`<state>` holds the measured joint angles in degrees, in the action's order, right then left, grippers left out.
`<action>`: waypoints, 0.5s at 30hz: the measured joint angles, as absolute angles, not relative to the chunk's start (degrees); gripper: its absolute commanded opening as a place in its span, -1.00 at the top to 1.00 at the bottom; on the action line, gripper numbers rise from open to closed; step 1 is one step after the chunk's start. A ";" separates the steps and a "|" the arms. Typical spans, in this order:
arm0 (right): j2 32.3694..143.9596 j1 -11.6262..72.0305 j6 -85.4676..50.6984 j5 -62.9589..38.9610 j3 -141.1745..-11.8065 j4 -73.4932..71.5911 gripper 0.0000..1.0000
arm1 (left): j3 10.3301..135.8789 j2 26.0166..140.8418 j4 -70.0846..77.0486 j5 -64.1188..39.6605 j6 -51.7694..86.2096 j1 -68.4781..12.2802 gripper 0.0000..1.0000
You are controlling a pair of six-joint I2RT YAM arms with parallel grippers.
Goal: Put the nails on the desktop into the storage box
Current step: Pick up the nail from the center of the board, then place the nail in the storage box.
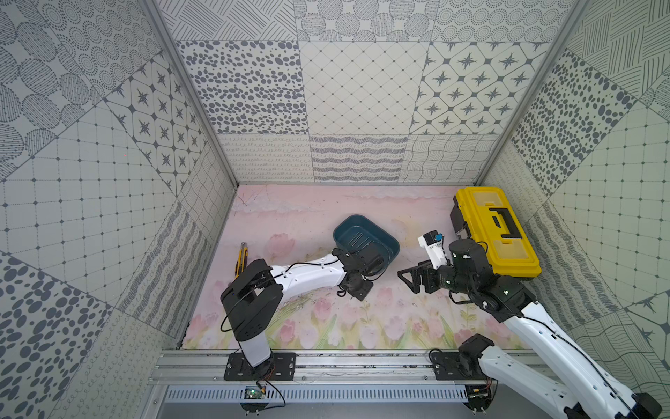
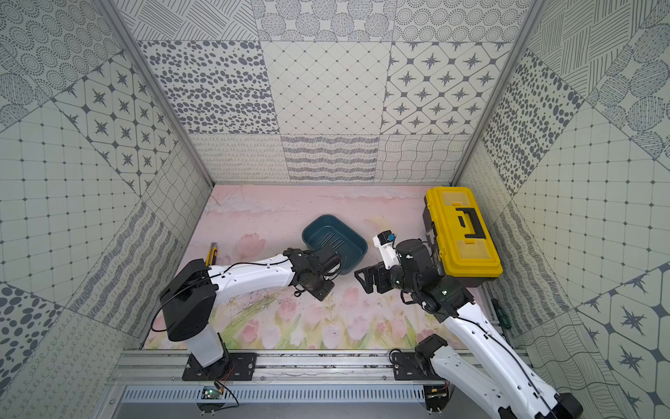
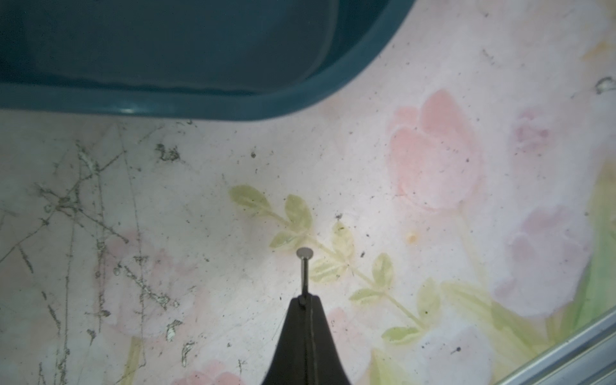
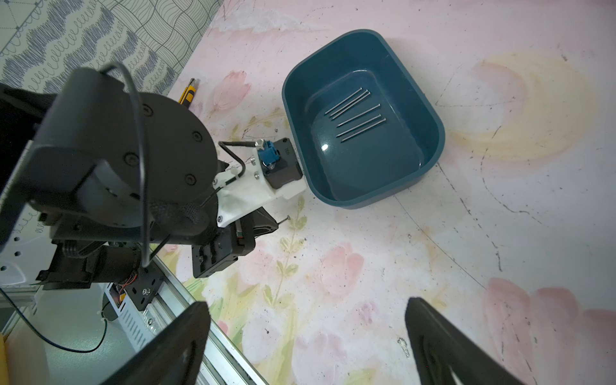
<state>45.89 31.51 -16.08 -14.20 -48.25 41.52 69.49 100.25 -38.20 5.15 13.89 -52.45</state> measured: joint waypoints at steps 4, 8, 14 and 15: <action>45.89 31.51 -16.08 -13.82 -48.25 41.45 -0.94 | 70.02 98.80 -39.40 5.15 13.41 -51.40 1.00; 45.89 31.51 -16.05 -13.61 -48.25 41.39 -0.94 | 70.87 96.84 -40.86 5.15 12.88 -50.09 1.00; 45.89 31.51 -15.92 -13.43 -48.25 41.32 -0.94 | 77.12 96.27 -44.51 5.08 10.35 -47.57 1.00; 45.89 31.51 -15.90 -13.43 -48.25 41.32 -0.94 | 78.59 96.55 -45.06 5.08 9.87 -47.13 1.00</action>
